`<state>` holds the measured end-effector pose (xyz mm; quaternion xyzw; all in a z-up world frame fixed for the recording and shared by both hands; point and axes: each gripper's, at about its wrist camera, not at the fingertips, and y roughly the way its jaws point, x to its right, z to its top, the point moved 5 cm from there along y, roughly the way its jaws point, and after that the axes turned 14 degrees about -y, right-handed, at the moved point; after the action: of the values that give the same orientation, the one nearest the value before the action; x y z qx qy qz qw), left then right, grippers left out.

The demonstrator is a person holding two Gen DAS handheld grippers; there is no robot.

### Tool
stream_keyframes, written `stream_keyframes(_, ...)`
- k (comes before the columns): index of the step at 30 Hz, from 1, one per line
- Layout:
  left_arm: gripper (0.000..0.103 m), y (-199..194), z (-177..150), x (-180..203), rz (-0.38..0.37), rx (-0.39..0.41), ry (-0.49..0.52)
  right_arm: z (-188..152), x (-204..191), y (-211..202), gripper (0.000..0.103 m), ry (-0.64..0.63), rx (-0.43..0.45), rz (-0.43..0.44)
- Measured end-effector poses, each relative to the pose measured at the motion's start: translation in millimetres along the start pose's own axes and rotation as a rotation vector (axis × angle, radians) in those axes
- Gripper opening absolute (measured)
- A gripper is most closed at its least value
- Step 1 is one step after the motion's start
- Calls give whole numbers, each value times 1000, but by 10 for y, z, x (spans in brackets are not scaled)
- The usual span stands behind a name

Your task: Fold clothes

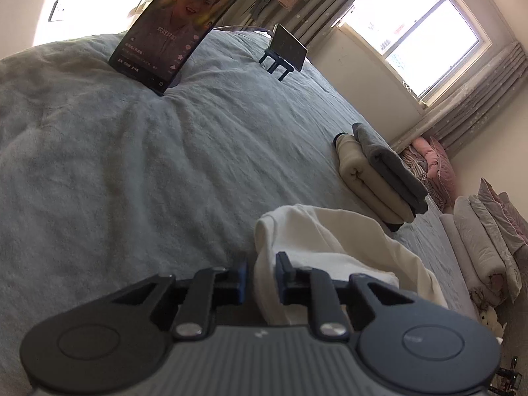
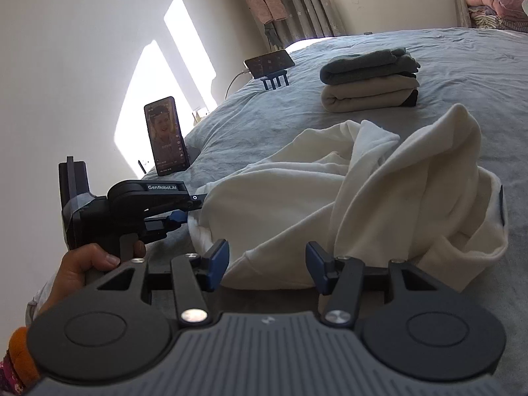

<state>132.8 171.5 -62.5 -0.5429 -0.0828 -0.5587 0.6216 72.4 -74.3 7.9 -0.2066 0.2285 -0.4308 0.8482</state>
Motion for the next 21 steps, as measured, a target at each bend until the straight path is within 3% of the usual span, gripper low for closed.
stream_keyframes(5,5,-6,-114,57,-6,-35,-14,-66,19,164,55,129,-31,-41)
stream_keyframes(6,5,-23,-133,71,-13,-41,-19,-89,17,200,48,142,-42,-58)
stream_keyframes(7,5,-45,-154,82,-22,-52,-26,-125,18,223,31,155,-53,-75)
stream_keyframes(9,5,-123,-209,72,-43,-73,-47,-228,47,240,14,215,-80,-63)
stream_keyframes(10,5,-167,-238,67,-54,-84,-57,-263,62,209,12,239,-74,-58)
stream_keyframes(17,4,-682,-435,173,-201,-86,-100,-367,156,-442,11,313,42,-60)
stream_keyframes(21,4,-1119,-557,371,-348,-42,-84,-245,164,-963,11,305,158,-68)
